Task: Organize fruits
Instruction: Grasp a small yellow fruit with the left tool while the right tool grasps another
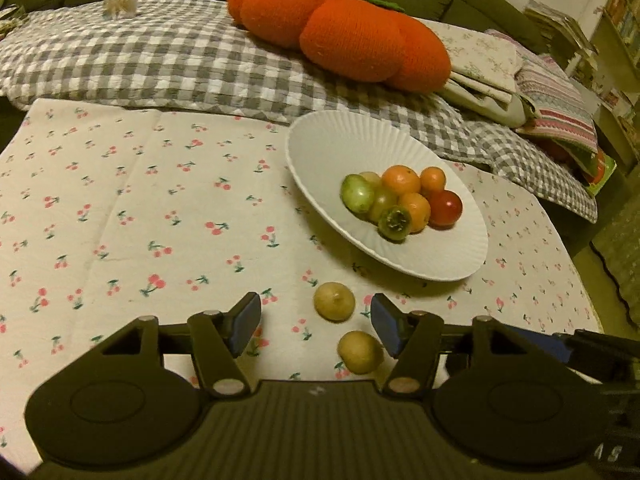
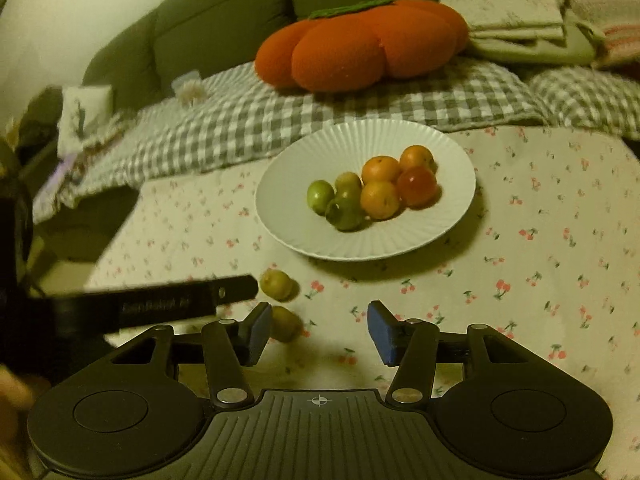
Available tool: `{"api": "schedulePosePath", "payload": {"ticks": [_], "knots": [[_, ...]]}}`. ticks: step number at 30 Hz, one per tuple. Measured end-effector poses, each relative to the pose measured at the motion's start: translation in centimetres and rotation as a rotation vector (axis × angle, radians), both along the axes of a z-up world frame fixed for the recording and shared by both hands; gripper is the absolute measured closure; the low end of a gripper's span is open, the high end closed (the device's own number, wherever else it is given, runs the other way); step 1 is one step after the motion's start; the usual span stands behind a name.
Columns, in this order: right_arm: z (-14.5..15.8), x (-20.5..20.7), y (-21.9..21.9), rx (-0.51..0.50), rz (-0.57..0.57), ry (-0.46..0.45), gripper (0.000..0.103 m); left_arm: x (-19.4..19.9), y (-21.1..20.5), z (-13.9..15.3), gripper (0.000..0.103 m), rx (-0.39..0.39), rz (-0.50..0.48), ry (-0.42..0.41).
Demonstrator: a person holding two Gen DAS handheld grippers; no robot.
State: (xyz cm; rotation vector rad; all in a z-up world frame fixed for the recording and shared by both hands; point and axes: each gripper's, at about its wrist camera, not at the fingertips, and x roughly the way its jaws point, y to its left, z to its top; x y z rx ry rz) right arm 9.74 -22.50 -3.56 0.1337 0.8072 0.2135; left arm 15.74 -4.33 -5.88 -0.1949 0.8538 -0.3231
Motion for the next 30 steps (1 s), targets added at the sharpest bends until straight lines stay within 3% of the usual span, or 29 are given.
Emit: {"api": "schedulePosePath", "payload": {"ticks": [5,11,14,18,23,30], "knots": [[-0.5,0.2,-0.1,-0.011,0.024,0.016,0.051,0.4,-1.3,-0.5,0.045,0.031,-0.022,-0.014],[-0.8,0.4,0.0,-0.029,0.026,0.026,0.051,1.0,-1.4,-1.2,0.066,0.031,-0.029,-0.022],[-0.9,0.4,0.1,-0.031,0.034,0.027,0.051,1.2,-1.3,-1.3,0.067,0.018,-0.031,-0.028],[-1.0,0.5,0.3,-0.036,0.04,0.03,0.051,1.0,-1.8,-1.4,0.078,0.023,-0.059,-0.04],[-1.2,0.5,0.5,-0.045,0.051,0.024,0.051,0.8,-2.3,-1.4,0.08,0.046,-0.078,-0.059],[-2.2,1.2,1.4,-0.064,0.085,0.029,0.051,0.7,0.2,-0.7,0.08,0.001,0.021,-0.013]]}}
